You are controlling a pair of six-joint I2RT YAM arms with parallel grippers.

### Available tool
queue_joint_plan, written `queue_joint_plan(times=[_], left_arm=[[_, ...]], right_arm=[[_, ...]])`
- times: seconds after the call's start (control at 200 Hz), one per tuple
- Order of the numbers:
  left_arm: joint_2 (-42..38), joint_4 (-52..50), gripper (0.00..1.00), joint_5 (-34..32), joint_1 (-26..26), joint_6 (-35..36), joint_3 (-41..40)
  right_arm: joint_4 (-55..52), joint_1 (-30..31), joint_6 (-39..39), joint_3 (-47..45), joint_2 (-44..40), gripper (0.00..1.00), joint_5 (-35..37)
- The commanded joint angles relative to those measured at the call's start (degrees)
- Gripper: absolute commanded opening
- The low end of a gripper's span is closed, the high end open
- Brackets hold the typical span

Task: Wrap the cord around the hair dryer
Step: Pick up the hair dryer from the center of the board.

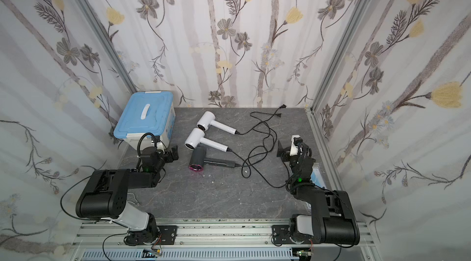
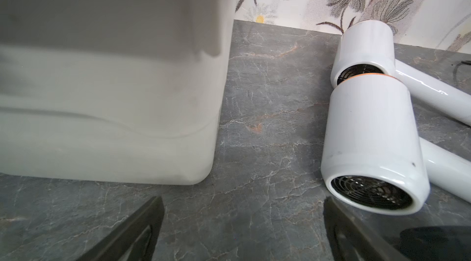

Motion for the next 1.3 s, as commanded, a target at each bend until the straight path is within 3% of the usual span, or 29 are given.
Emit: queue_joint_plan(times=[0.0,0.664,0.719,0.779,0.829,0.914,1.019,1.139,1.294], left_arm=[[0.1,2.6,1.0,-0.2,0.1,0.8,0.3],[0.1,1.9,1.0,-0.1,0.1,0.8,0.6],[0.1,1.9,1.0,0.0,0.1,0.7,0.6],[-0.3,0.8,1.0,-1.5,0.1,0.1,1.1],[-1.9,-2.1,1.0,-3.8,0.1,-0.8,2.3],[-6.9,-15.1,1.0,-7.3,0.0,-1.7,7.3],[-12.3,-26.2,1.0,-11.8,-0.3,-4.2,12.7],[-16.2,-43.7,1.0,-13.6,-1.5,-7.0,22.9],[-14.9,-59.1,1.0,-15.0,-5.6,-7.6,34.6]], right_arm=[[2.4,0.1,-0.1,0.4,0.2,1.0,0.8],[1.9,-0.3,0.4,0.8,0.4,1.0,0.1],[1.0,-0.6,1.7,0.9,-0.8,1.0,2.5],[-7.2,-0.8,2.5,5.7,-2.9,1.0,3.9],[-21.8,-1.4,3.3,13.7,-4.8,1.0,3.4],[-36.3,-1.4,1.7,24.3,-5.7,1.0,0.0],[-54.3,-0.7,1.9,36.8,-3.5,1.0,2.1],[-65.8,1.0,4.3,42.5,-1.8,1.0,5.4],[-71.4,4.0,9.5,43.3,-2.8,1.0,6.0]])
